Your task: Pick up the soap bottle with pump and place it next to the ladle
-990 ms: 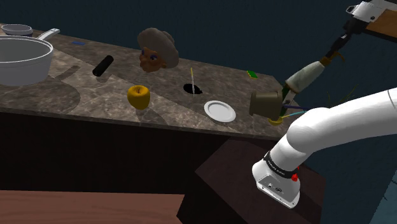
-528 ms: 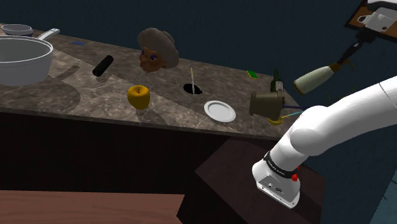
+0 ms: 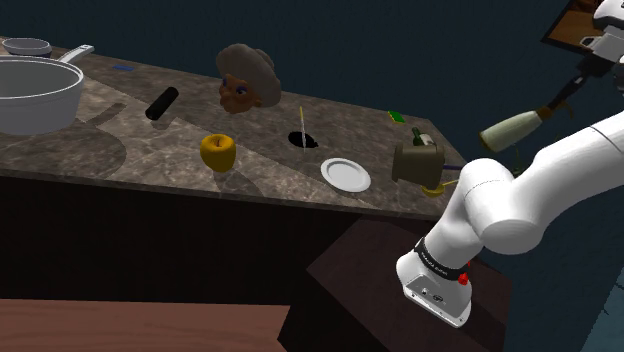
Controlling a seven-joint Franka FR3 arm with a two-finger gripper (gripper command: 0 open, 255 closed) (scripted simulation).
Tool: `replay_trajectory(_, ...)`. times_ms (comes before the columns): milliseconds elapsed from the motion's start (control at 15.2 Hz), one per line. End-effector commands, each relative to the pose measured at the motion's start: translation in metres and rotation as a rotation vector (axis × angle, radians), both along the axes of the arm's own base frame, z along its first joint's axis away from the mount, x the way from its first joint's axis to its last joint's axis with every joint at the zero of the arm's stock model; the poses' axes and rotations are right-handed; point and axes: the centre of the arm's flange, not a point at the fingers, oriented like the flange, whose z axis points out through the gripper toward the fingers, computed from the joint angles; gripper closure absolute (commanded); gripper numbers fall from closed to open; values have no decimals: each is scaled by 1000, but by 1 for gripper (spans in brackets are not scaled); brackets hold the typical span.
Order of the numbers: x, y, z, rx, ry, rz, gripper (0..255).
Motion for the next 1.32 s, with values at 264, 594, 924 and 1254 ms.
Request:
replay_trajectory(264,-31,-36,-21,2,5,1,255)
replay_trajectory(594,-31,-36,-48,2,5,1,255)
replay_trajectory(924,-31,-36,-74,2,5,1,255)
replay_trajectory(1254,-31,-36,-100,2,5,1,255)
